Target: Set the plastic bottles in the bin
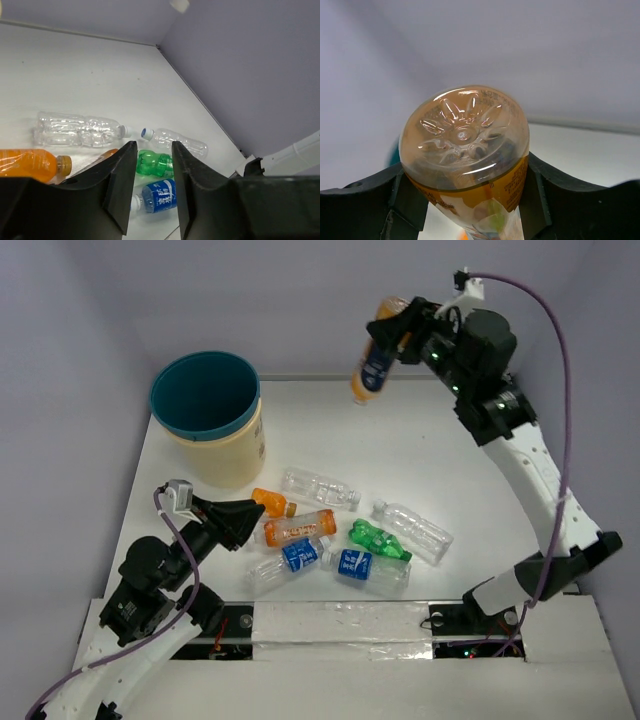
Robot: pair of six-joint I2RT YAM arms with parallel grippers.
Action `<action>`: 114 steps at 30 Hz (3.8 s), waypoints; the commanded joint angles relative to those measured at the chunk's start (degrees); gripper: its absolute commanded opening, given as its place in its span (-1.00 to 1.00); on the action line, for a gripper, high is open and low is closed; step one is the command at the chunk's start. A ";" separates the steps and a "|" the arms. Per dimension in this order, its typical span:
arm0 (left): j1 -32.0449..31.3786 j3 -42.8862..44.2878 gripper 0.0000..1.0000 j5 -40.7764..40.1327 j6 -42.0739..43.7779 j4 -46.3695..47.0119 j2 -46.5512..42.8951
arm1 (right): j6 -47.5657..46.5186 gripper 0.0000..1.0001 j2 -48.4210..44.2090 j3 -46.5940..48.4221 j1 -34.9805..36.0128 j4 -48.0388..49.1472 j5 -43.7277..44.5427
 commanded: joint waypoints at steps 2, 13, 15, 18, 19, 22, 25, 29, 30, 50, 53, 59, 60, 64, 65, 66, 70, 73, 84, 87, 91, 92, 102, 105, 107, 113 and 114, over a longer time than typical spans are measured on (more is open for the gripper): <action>-0.30 2.21 -0.42 -4.57 -2.13 -0.69 1.40 | 10.31 0.01 10.67 6.33 7.16 28.53 -3.14; -0.30 7.93 -0.44 0.62 -7.05 -10.18 11.33 | 18.66 0.03 47.07 45.75 16.75 36.92 0.12; -0.30 8.11 -0.42 0.45 -8.29 -11.49 12.13 | 18.32 0.04 47.35 42.95 17.28 39.12 0.47; -0.30 7.06 -0.33 -0.44 -8.81 -12.82 12.74 | 15.43 0.13 46.82 38.29 18.60 39.39 1.79; -0.30 6.79 -0.31 -0.44 -8.90 -13.00 12.74 | 13.76 0.18 47.08 38.28 19.30 38.61 1.61; -0.30 6.44 -0.24 0.18 -9.17 -13.26 13.36 | 10.16 0.62 47.52 38.81 20.44 35.97 1.52; -0.30 7.05 -0.19 0.00 -8.73 -13.88 14.85 | 8.13 0.99 46.12 38.28 20.45 34.82 1.26; -0.30 7.93 -0.11 0.35 -7.24 -13.79 17.48 | 5.75 1.00 41.99 35.56 20.98 33.41 1.17; -0.30 8.28 -0.10 0.79 -6.80 -13.79 19.14 | 5.31 1.00 40.85 32.94 20.98 33.33 1.17; -9.96 20.06 -0.03 -0.34 7.45 -24.85 53.86 | -6.21 -0.53 -29.89 -47.48 19.22 24.55 13.64; -15.23 21.11 0.12 -3.59 6.92 -28.63 58.88 | -5.59 -0.15 -36.74 -54.17 18.70 23.23 15.58; -18.94 19.98 0.41 -8.70 3.49 -32.16 63.10 | -4.53 0.34 -43.70 -61.47 18.69 21.55 13.92; -18.94 19.10 0.45 -8.78 3.23 -31.72 62.93 | -4.45 0.39 -44.32 -62.09 18.69 21.37 13.39; -18.94 17.86 0.61 -9.84 2.52 -30.84 63.63 | -4.36 0.46 -46.87 -64.11 18.69 20.93 11.81; -18.94 17.86 0.61 -9.93 2.52 -30.58 63.98 | -4.27 0.48 -47.22 -64.46 18.69 20.59 11.37; -18.94 17.69 0.62 -9.32 2.52 -30.40 64.77 | -4.27 0.48 -47.57 -64.64 18.69 20.41 10.76; -18.94 17.07 0.67 -8.78 3.75 -28.82 66.79 | -3.92 0.51 -48.72 -65.61 18.69 20.14 10.14; -18.94 16.81 0.68 -9.05 4.45 -28.29 67.94 | -3.57 0.52 -48.98 -66.66 18.69 20.23 9.79; -18.94 16.28 0.64 -6.86 5.77 -27.24 71.27 | -2.16 0.56 -48.54 -68.60 18.69 20.23 7.50; -18.94 15.76 0.63 -5.72 6.12 -26.63 72.15 | -1.90 0.62 -48.54 -69.21 18.69 18.39 7.33; -18.94 14.79 0.59 -5.09 6.48 -26.45 73.65 | -1.90 0.74 -48.19 -69.39 18.69 17.51 5.66; -18.94 14.70 0.56 -5.09 6.39 -26.45 73.65 | -1.90 0.74 -48.19 -69.47 18.69 17.24 5.48; -18.94 15.83 -0.37 -4.04 4.72 -28.37 68.22 | -1.28 0.23 -46.53 -70.18 18.69 15.22 -1.61; -18.94 17.59 -0.40 -3.34 3.84 -29.60 63.92 | -0.58 -0.17 -45.38 -71.23 18.69 15.40 -4.79; -18.94 20.05 -0.40 -3.16 2.88 -31.19 61.71 | 0.64 -0.21 -44.50 -72.81 18.69 17.66 -8.13; -18.94 30.41 -0.39 -1.75 1.12 -33.48 53.88 | 1.18 -0.10 -41.34 -76.16 19.21 14.80 -12.89; -18.94 33.91 -0.39 -3.93 1.03 -33.30 53.01 | 1.00 -0.01 -41.25 -75.89 19.83 13.91 -12.89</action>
